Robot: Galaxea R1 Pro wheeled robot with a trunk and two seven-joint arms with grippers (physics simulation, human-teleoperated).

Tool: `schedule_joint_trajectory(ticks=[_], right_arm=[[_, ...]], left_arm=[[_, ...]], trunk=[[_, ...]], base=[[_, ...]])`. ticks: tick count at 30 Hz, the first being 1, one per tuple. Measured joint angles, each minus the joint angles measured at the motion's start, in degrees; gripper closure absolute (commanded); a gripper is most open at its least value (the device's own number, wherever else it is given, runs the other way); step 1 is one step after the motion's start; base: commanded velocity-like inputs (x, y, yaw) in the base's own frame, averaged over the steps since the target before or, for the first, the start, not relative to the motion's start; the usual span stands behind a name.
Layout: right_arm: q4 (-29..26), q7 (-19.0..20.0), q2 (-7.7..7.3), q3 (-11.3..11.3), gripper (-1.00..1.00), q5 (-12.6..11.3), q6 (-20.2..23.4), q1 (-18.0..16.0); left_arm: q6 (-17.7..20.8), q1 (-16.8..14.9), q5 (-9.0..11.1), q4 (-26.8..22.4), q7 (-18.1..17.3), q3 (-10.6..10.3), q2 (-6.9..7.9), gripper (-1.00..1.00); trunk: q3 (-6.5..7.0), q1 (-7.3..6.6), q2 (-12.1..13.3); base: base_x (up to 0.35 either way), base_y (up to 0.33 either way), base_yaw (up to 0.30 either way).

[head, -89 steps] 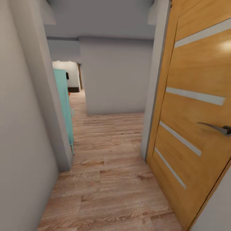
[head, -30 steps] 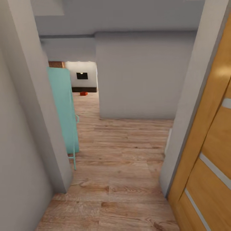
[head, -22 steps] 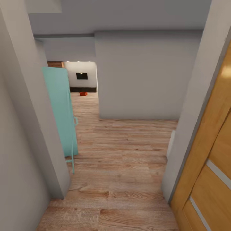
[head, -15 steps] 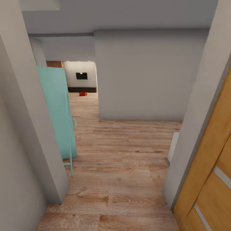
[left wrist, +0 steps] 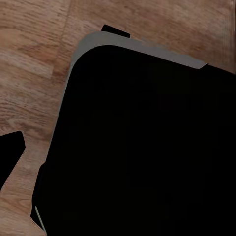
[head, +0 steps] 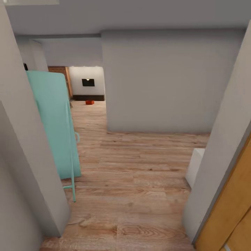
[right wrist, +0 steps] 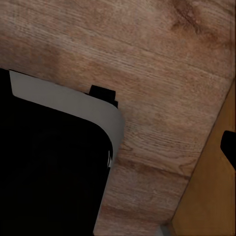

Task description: Move the two storage containers from the living room to the garage. In the garage, place one container on the floor and stack the other container on top of it (either order is fine).

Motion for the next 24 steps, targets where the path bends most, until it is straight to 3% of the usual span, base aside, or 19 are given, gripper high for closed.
schedule_joint_trajectory(ticks=[24], right_arm=[[-0.05,-0.05,-0.49,0.56,-1.0,0.24,-0.29,0.0]], left_arm=[[-0.3,0.0,-0.05,0.02,0.0,0.0,-0.08,-1.0]], trunk=[[0.0,0.0,0.0]], base=[[0.322,0.0,0.0]])
